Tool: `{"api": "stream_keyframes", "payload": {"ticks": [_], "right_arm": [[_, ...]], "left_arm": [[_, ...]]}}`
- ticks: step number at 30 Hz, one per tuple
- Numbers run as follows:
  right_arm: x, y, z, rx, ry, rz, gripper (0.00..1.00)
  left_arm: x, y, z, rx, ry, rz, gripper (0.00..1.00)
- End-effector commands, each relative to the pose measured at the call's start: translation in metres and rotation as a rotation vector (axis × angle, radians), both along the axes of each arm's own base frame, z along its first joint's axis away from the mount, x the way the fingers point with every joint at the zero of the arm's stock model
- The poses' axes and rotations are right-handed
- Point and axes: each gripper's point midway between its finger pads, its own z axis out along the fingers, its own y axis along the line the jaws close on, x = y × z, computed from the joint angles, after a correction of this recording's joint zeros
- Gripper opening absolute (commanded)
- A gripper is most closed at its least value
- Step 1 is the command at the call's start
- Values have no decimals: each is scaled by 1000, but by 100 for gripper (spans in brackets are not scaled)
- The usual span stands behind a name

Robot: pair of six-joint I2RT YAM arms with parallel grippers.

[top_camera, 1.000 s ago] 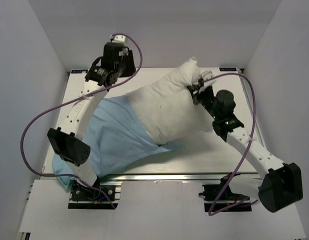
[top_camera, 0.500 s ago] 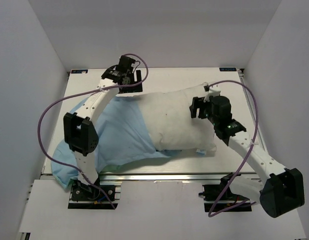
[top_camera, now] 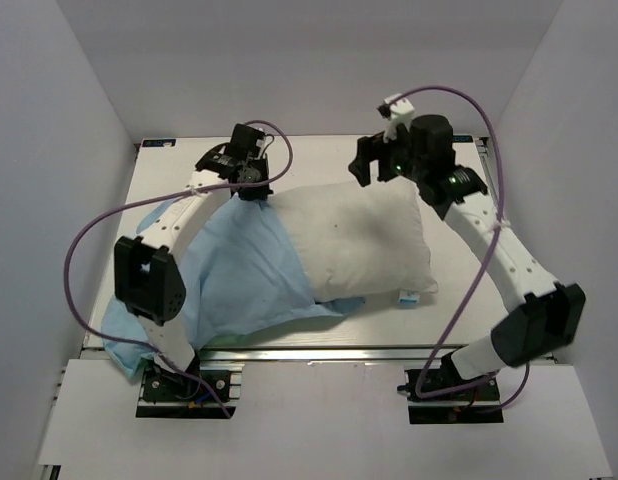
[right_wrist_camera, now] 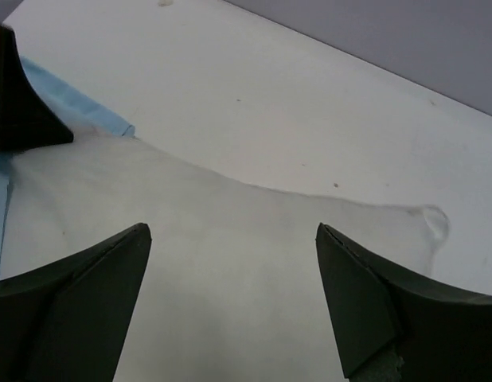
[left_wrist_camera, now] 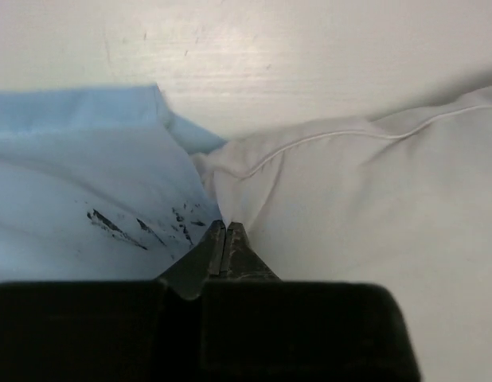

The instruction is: Put the pillow into the pillowcase

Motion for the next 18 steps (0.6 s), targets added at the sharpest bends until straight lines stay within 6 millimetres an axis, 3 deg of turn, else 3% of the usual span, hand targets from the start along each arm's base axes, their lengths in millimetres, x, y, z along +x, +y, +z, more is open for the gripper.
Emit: {"api": "stream_keyframes", "payload": {"ticks": [1,2,3,8,11,12,14,15,16,17,18], "right_arm": [[-7,45,-2,-44,42,318,89],[1,52,23,-40,-6,346,89],[7,57,4,-64,56,375,89],[40,62,29,-64,-28,316,89],[45,64,45,-46,-89,319,89],[41,63,55,-48,-126,330,89],[33,69,55,-55,-179,401,89],[24,69,63,-57,-219,435,89],[14,74,48,-70,-229,510,89],[6,77,42,-73,-235,558,89],[-4,78,42,-67,-245,595,89]], "left_arm": [[5,-9,104,-138,-289,-42,0],[8,-7,118,-138,-339,-41,0],[15,-4,146,-152,-448,-30,0],[40,-4,224,-189,-743,-23,0],[37,-18,252,-245,-831,-108,0],[36,-21,254,-252,-839,-131,0],[29,-22,257,-250,-856,-160,0],[26,-21,231,-236,-810,-161,0],[22,-18,219,-235,-788,-151,0],[11,-12,220,-242,-795,-141,0],[4,-10,208,-248,-774,-133,0]]}}
